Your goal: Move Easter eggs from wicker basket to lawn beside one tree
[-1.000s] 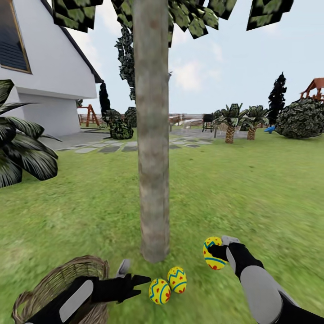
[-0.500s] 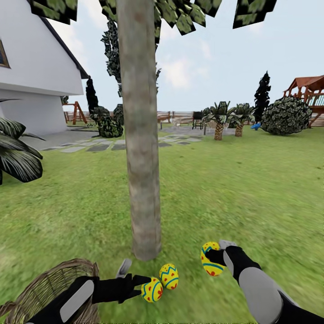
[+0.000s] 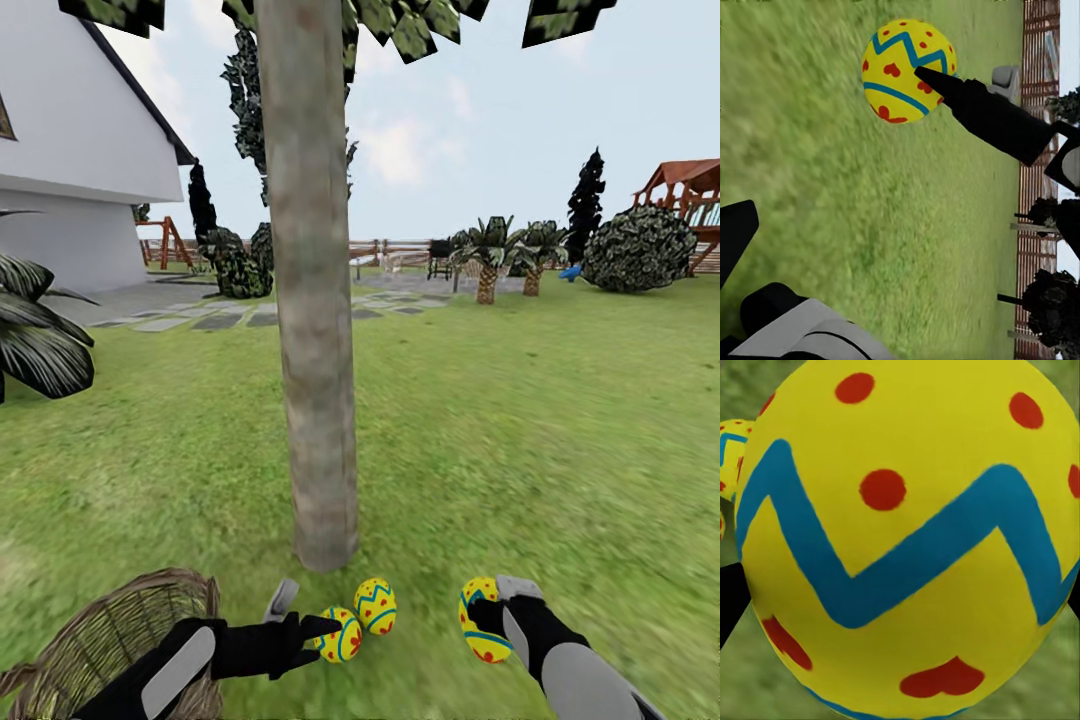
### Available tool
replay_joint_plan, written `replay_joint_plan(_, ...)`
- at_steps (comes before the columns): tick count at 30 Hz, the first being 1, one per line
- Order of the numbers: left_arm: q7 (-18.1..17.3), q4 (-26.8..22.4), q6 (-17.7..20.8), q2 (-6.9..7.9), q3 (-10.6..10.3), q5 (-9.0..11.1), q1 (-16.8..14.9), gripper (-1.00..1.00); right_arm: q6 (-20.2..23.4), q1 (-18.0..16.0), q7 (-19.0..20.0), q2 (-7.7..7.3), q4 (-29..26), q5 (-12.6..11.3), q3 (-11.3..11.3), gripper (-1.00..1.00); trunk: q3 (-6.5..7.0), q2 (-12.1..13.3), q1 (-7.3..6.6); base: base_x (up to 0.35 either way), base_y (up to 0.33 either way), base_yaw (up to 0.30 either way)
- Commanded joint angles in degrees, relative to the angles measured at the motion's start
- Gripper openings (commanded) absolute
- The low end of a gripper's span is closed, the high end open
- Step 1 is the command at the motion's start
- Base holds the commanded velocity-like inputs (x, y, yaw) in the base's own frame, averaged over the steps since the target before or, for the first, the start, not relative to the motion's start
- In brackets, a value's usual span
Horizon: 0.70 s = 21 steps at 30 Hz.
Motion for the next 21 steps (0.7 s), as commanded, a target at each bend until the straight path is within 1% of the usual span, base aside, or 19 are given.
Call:
replay_joint_plan(1, -0.1, -0.2, -0.2, 0.00, -0.2, 0.3, -0.1, 1.00, 0.2, 0.0, 0.2, -0.18, -0.1, 0.3, -0.3, -1.00, -0.15, 0.0, -0.01, 0.000, 0.000, 0.000)
replay_joint_plan(2, -0.1, -0.3, -0.4, -0.08, -1.7, 0.3, -0.1, 1.00, 0.1, 0.0, 0.2, -0.27, -0.1, 0.3, -0.3, -1.00, -0.25, 0.0, -0.01, 0.000, 0.000, 0.000)
replay_joint_plan(3, -0.1, -0.5, -0.9, -0.11, -4.3, 0.4, -0.1, 1.00, 0.1, 0.0, 0.1, -0.33, -0.1, 0.3, -0.3, -1.00, -0.34, 0.0, -0.01, 0.000, 0.000, 0.000)
replay_joint_plan(4, -0.1, -0.5, -1.6, -0.12, -4.5, 0.4, -0.1, 1.00, 0.2, 0.0, 0.0, -0.36, -0.2, 0.4, -0.3, -1.00, -0.43, 0.0, -0.01, 0.000, 0.000, -0.038)
replay_joint_plan(10, -0.2, -0.5, -2.1, -0.12, -4.6, 0.4, -0.1, 1.00, 0.2, 0.0, -0.3, -0.45, -0.3, 0.4, -0.3, -1.00, -0.97, 0.0, -0.01, 0.000, 0.000, -0.058)
replay_joint_plan(21, -0.5, -0.4, -2.1, -0.10, -4.6, 0.5, -0.1, 1.00, 0.2, 0.0, -0.3, -0.45, -0.3, 0.4, -0.2, -1.00, -1.98, 0.0, -0.01, 0.004, -0.003, -0.004)
